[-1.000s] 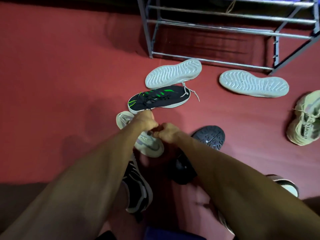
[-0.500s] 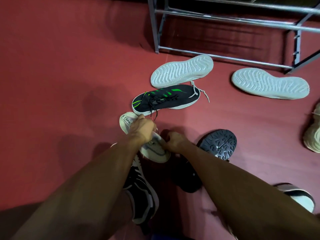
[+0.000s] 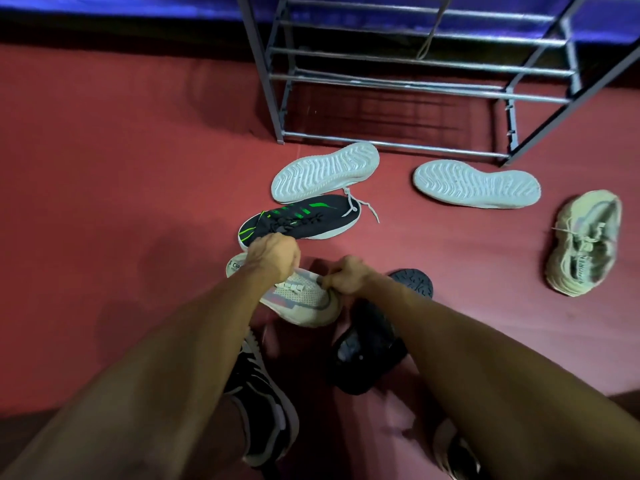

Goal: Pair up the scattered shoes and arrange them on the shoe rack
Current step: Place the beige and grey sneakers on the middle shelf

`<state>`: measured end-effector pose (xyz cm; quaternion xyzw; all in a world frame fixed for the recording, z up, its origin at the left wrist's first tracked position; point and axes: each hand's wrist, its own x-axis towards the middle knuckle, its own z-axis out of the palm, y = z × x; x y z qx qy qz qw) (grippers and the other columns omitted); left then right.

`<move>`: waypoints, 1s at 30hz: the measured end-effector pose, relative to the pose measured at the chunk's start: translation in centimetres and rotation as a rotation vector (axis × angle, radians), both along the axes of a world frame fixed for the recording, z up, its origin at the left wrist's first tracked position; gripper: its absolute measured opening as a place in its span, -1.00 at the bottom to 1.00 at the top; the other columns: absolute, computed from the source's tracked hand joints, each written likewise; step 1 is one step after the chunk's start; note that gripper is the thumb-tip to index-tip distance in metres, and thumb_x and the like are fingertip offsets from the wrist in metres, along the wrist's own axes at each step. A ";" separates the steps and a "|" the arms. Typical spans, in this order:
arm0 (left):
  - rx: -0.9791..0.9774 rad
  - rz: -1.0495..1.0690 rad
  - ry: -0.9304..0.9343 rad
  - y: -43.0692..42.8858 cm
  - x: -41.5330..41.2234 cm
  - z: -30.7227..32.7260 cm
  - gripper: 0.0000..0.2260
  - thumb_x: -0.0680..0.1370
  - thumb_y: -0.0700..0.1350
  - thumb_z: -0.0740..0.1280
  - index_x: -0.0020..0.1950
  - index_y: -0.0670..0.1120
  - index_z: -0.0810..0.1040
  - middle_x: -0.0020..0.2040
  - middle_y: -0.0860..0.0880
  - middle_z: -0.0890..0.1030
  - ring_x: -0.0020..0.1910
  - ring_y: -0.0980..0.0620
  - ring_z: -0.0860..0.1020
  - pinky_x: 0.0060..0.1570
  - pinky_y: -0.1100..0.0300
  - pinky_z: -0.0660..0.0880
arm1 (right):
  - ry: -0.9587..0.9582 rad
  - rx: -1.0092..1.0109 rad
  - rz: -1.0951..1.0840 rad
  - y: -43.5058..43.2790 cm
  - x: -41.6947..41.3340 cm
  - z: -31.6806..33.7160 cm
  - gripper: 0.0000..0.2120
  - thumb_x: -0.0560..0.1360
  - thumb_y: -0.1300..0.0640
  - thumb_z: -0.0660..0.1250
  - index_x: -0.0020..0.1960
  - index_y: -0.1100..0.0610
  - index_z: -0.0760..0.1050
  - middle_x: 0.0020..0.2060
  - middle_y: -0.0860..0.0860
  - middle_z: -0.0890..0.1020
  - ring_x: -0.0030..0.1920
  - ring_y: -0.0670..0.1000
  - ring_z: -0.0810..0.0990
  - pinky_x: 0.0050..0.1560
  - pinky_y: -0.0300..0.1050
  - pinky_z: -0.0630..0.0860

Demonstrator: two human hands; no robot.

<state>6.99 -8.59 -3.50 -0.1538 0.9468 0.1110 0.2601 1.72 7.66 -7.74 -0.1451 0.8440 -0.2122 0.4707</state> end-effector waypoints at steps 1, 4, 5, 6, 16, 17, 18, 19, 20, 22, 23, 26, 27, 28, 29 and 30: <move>0.000 -0.006 0.012 0.4 -0.5 0.5 -0.78 0.44 -0.26 0.37 -0.23 0.08 0.64 -0.06 0.03 0.67 0.01 -0.06 0.61 -0.10 0.19 0.42 | 0.017 -0.008 -0.028 0.6 -0.5 0.6 -0.69 0.49 -0.07 0.41 0.06 0.15 0.67 -0.09 0.07 0.65 -0.08 0.04 0.57 -0.03 -0.09 0.56; -0.003 -0.012 0.066 1.6 -2.1 2.6 -0.80 0.46 -0.23 0.41 -0.25 0.07 0.64 -0.08 0.02 0.67 -0.01 -0.08 0.63 -0.06 0.16 0.46 | 0.060 -0.070 -0.167 2.7 -1.7 2.5 -0.68 0.43 -0.08 0.49 0.05 0.12 0.69 -0.11 0.03 0.68 -0.10 0.00 0.60 -0.09 -0.18 0.52; -0.001 -0.014 0.083 2.0 -2.7 3.4 -0.83 0.47 -0.22 0.41 -0.24 0.06 0.65 -0.08 0.03 0.67 -0.03 -0.08 0.63 -0.05 0.14 0.50 | 0.071 -0.100 -0.220 3.3 -2.2 3.2 -0.69 0.40 -0.07 0.52 0.02 0.13 0.69 -0.12 0.02 0.69 -0.11 -0.01 0.61 -0.09 -0.18 0.54; 0.004 -0.019 0.100 2.3 -3.3 4.2 -0.85 0.47 -0.21 0.41 -0.21 0.04 0.67 -0.08 0.03 0.67 -0.04 -0.09 0.63 -0.05 0.12 0.52 | 0.083 -0.126 -0.260 4.0 -2.6 4.0 -0.69 0.38 -0.06 0.53 -0.01 0.14 0.69 -0.15 0.01 0.69 -0.13 -0.01 0.61 -0.12 -0.19 0.54; 0.118 -0.007 0.291 6.0 -8.5 11.5 -0.89 0.42 -0.17 0.46 -0.17 0.05 0.70 -0.15 0.14 0.64 -0.08 0.02 0.59 -0.18 0.23 0.36 | 0.143 -0.368 -0.569 10.1 -5.7 11.2 -0.71 0.44 -0.12 0.49 -0.29 0.07 0.57 -0.44 -0.12 0.56 -0.44 -0.15 0.49 -0.48 -0.39 0.34; 0.135 0.003 0.312 6.3 -9.1 12.1 -0.90 0.43 -0.17 0.47 -0.19 0.05 0.69 -0.15 0.13 0.65 -0.06 0.02 0.60 -0.16 0.23 0.37 | 0.151 -0.420 -0.622 10.6 -5.7 11.9 -0.73 0.44 -0.12 0.49 -0.21 0.08 0.59 -0.41 -0.14 0.57 -0.45 -0.20 0.50 -0.48 -0.40 0.34; 0.162 0.019 0.330 6.6 -9.7 12.8 -0.90 0.43 -0.16 0.49 -0.22 0.05 0.68 -0.18 0.13 0.66 -0.05 0.02 0.61 -0.14 0.22 0.39 | 0.161 -0.477 -0.672 11.1 -5.9 12.5 -0.74 0.45 -0.10 0.49 -0.13 0.11 0.63 -0.40 -0.15 0.59 -0.47 -0.24 0.51 -0.48 -0.42 0.35; 0.190 0.039 0.348 7.0 -10.2 13.5 -0.89 0.42 -0.15 0.50 -0.25 0.06 0.67 -0.22 0.13 0.65 -0.05 0.01 0.61 -0.13 0.22 0.42 | 0.170 -0.537 -0.720 11.5 -6.0 13.2 -0.75 0.47 -0.06 0.48 -0.07 0.14 0.65 -0.40 -0.17 0.60 -0.49 -0.27 0.51 -0.49 -0.43 0.35; 0.213 0.059 0.367 7.3 -10.8 14.3 -0.88 0.42 -0.13 0.50 -0.25 0.07 0.66 -0.25 0.13 0.64 -0.06 0.01 0.62 -0.10 0.21 0.44 | 0.182 -0.592 -0.760 11.8 -6.2 13.8 -0.74 0.48 -0.03 0.48 0.00 0.16 0.66 -0.39 -0.17 0.62 -0.49 -0.29 0.52 -0.48 -0.43 0.36; 0.239 0.090 0.417 8.1 -12.0 15.9 -0.86 0.41 -0.11 0.52 -0.28 0.10 0.65 -0.22 0.10 0.66 -0.07 0.01 0.61 -0.05 0.19 0.49 | 0.206 -0.675 -0.838 12.5 -7.0 15.2 -0.66 0.46 -0.05 0.49 0.10 0.17 0.64 -0.29 -0.12 0.65 -0.40 -0.26 0.55 -0.40 -0.38 0.43; 0.254 0.107 0.445 8.5 -12.7 16.7 -0.84 0.40 -0.11 0.54 -0.31 0.10 0.64 -0.20 0.08 0.67 -0.08 0.01 0.62 -0.03 0.17 0.52 | 0.213 -0.706 -0.883 12.8 -7.5 16.0 -0.60 0.44 -0.09 0.50 0.12 0.16 0.61 -0.21 -0.08 0.66 -0.32 -0.20 0.59 -0.33 -0.31 0.48; 0.348 0.152 0.514 9.6 -14.4 18.9 -0.80 0.41 -0.13 0.55 -0.35 0.09 0.63 -0.22 0.06 0.68 -0.10 0.03 0.64 -0.01 0.14 0.58 | 0.246 -0.744 -0.971 13.7 -9.4 18.7 -0.46 0.40 -0.21 0.49 0.17 0.17 0.54 -0.06 0.00 0.65 -0.15 -0.05 0.60 -0.16 -0.11 0.51; 0.383 0.168 0.528 10.0 -15.0 19.5 -0.81 0.41 -0.14 0.55 -0.34 0.08 0.64 -0.22 0.06 0.68 -0.11 0.04 0.64 -0.02 0.15 0.58 | 0.249 -0.780 -0.986 13.9 -10.1 19.6 -0.45 0.41 -0.20 0.49 0.18 0.19 0.54 -0.04 0.04 0.66 -0.14 -0.02 0.61 -0.16 -0.09 0.52; 0.419 0.195 0.543 10.4 -15.5 19.9 -0.83 0.41 -0.15 0.55 -0.31 0.07 0.66 -0.20 0.05 0.69 -0.10 0.05 0.64 -0.01 0.17 0.57 | 0.243 -0.836 -0.999 14.1 -10.8 20.5 -0.45 0.41 -0.17 0.50 0.18 0.22 0.54 -0.03 0.09 0.67 -0.14 0.01 0.64 -0.19 -0.08 0.56; 0.456 0.228 0.560 10.7 -15.9 20.3 -0.87 0.41 -0.15 0.55 -0.27 0.06 0.69 -0.18 0.04 0.70 -0.09 0.05 0.64 0.00 0.18 0.56 | 0.232 -0.897 -1.012 14.2 -11.3 21.4 -0.47 0.41 -0.15 0.51 0.17 0.23 0.56 -0.05 0.12 0.70 -0.16 0.03 0.68 -0.22 -0.07 0.60; 0.492 0.269 0.577 11.1 -16.3 20.6 -0.91 0.40 -0.15 0.55 -0.24 0.04 0.71 -0.16 0.03 0.71 -0.08 0.05 0.64 0.02 0.18 0.56 | 0.226 -0.940 -1.020 14.5 -11.7 22.1 -0.49 0.40 -0.14 0.52 0.14 0.22 0.57 -0.10 0.11 0.71 -0.21 0.02 0.70 -0.28 -0.10 0.60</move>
